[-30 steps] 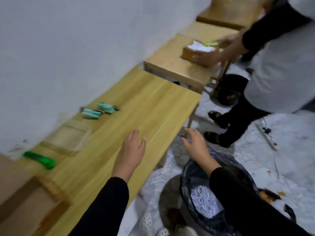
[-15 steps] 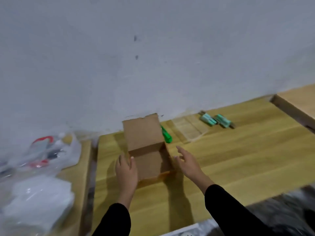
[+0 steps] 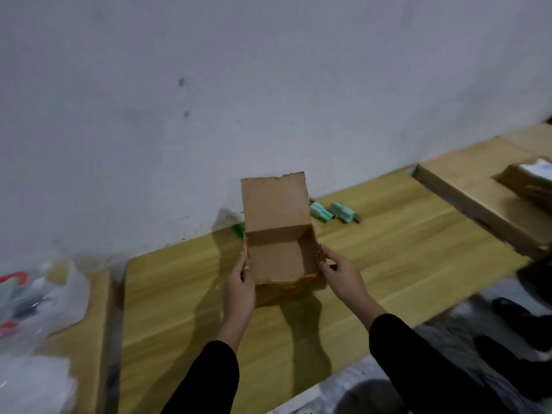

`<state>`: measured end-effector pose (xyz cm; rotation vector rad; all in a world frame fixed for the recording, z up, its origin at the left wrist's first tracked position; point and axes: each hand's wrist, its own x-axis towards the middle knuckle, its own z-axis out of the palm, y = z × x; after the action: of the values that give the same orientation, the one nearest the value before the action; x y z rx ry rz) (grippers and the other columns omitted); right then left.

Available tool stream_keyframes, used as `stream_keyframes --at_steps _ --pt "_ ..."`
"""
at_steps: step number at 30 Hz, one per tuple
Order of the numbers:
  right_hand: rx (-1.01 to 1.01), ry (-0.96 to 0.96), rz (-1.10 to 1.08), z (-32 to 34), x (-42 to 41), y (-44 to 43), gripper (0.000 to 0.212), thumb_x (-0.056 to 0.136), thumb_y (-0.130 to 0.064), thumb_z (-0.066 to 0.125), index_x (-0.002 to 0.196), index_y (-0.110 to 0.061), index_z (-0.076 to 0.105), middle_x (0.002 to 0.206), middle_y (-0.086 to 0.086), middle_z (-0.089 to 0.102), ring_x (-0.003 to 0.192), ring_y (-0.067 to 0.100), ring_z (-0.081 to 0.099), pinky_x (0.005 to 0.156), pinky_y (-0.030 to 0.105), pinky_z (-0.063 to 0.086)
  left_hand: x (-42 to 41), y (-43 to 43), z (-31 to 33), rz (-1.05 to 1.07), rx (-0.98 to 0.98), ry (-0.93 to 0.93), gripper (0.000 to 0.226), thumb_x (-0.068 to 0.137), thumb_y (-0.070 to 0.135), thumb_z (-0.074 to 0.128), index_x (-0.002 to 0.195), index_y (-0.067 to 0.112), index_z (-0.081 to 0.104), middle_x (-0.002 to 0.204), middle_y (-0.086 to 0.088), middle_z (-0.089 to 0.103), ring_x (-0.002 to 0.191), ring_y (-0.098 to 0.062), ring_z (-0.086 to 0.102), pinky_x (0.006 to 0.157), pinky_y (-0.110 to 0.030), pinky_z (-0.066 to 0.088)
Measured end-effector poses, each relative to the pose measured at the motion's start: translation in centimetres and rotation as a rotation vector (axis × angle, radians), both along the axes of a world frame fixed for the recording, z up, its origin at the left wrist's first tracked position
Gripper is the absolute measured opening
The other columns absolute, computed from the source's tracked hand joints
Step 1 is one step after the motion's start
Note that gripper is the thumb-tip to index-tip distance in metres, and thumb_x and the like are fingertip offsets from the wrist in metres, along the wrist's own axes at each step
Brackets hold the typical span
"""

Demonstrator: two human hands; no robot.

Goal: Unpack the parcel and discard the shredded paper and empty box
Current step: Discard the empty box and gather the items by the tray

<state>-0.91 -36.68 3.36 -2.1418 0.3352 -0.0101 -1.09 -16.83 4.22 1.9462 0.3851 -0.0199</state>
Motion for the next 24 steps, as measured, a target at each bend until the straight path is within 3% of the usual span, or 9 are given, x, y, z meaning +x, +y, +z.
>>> stream_keyframes --at_steps 3,5,8,11,15,18,20,22,24 --pt "-0.047 -0.052 -0.159 1.3 -2.6 -7.3 0.043 0.088 -0.024 0.053 0.130 -0.028 0.053 0.119 -0.004 0.065 0.089 0.016 0.066 0.081 0.040 0.056 0.8 -7.0 0.6 -0.175 -0.068 -0.067 0.039 0.101 0.021 0.037 0.140 0.025 0.041 0.088 0.003 0.064 0.051 -0.012 0.043 0.044 -0.018 0.034" --pt "-0.099 -0.070 -0.291 1.8 -5.6 -12.4 0.040 0.088 -0.027 0.053 0.128 -0.026 0.055 0.117 -0.001 0.062 0.084 0.016 0.065 0.079 0.039 0.056 0.5 -12.5 0.6 -0.320 -0.098 -0.088 0.039 0.100 0.022 0.039 0.138 0.021 0.044 0.121 -0.003 0.063 0.088 -0.016 0.061 0.071 -0.023 0.051" --pt "-0.184 -0.024 -0.485 1.5 -11.1 -19.0 0.038 0.088 -0.025 0.054 0.126 -0.020 0.057 0.104 0.002 0.051 0.084 0.019 0.060 0.079 0.038 0.053 -1.4 -20.6 0.2 -0.518 -0.106 -0.083 0.038 0.100 0.020 0.040 0.137 0.014 0.046 0.139 -0.004 0.051 0.124 -0.019 0.049 0.094 -0.021 0.039" --pt "-0.236 0.016 -0.671 0.3 -17.9 -24.3 0.039 0.087 -0.024 0.054 0.126 -0.021 0.058 0.095 0.001 0.050 0.090 0.021 0.058 0.082 0.034 0.051 -5.0 -28.1 -1.0 -0.750 -0.095 -0.066 0.040 0.100 0.022 0.038 0.139 0.015 0.044 0.139 -0.003 0.050 0.120 -0.016 0.049 0.087 -0.018 0.035" --pt "-0.229 0.104 -0.871 -2.5 -26.7 -28.1 0.035 0.087 -0.018 0.054 0.122 -0.019 0.060 0.093 0.007 0.052 0.078 0.013 0.055 0.068 0.010 0.037 -10.3 -35.2 -3.9 -1.013 -0.075 0.015 0.040 0.101 0.025 0.037 0.140 0.019 0.041 0.132 -0.004 0.054 0.103 -0.013 0.053 0.085 -0.023 0.040" --pt "-0.148 0.165 -0.998 -5.5 -32.1 -28.9 0.034 0.086 -0.019 0.055 0.120 -0.018 0.061 0.101 0.008 0.055 0.089 0.024 0.063 0.081 0.026 0.048 -13.8 -38.2 -7.2 -1.168 -0.035 0.073 0.041 0.101 0.022 0.035 0.141 0.015 0.039 0.122 0.005 0.054 0.091 0.004 0.050 0.071 0.004 0.034" --pt "-0.090 0.235 -1.040 -8.3 -34.9 -28.9 0.033 0.087 -0.021 0.054 0.119 -0.019 0.061 0.101 0.007 0.054 0.090 0.025 0.061 0.085 0.035 0.050 -15.7 -39.4 -10.2 -1.261 0.040 0.104 0.042 0.102 0.022 0.034 0.143 0.015 0.037 0.111 0.010 0.056 0.078 0.009 0.045 0.061 0.009 0.031" --pt "-0.032 0.321 -1.050 -11.3 -37.0 -28.2 0.033 0.089 -0.027 0.050 0.121 -0.022 0.058 0.106 0.007 0.055 0.099 0.025 0.059 0.089 0.037 0.049 -16.9 -39.7 -13.3 -1.378 0.121 0.135 0.044 0.102 0.025 0.033 0.145 0.017 0.032 0.124 0.008 0.055 0.094 0.006 0.051 0.075 0.004 0.035" --pt "0.035 0.427 -1.043 -14.1 -38.4 -26.9 0.040 0.092 -0.030 0.046 0.129 -0.017 0.051 0.122 0.012 0.053 0.115 0.029 0.052 0.096 0.039 0.045 -17.8 -39.5 -16.4 -1.525 0.284 0.165 0.049 0.101 0.032 0.033 0.148 0.016 0.026 0.146 -0.004 0.040 0.127 -0.018 0.044 0.102 -0.021 0.036"
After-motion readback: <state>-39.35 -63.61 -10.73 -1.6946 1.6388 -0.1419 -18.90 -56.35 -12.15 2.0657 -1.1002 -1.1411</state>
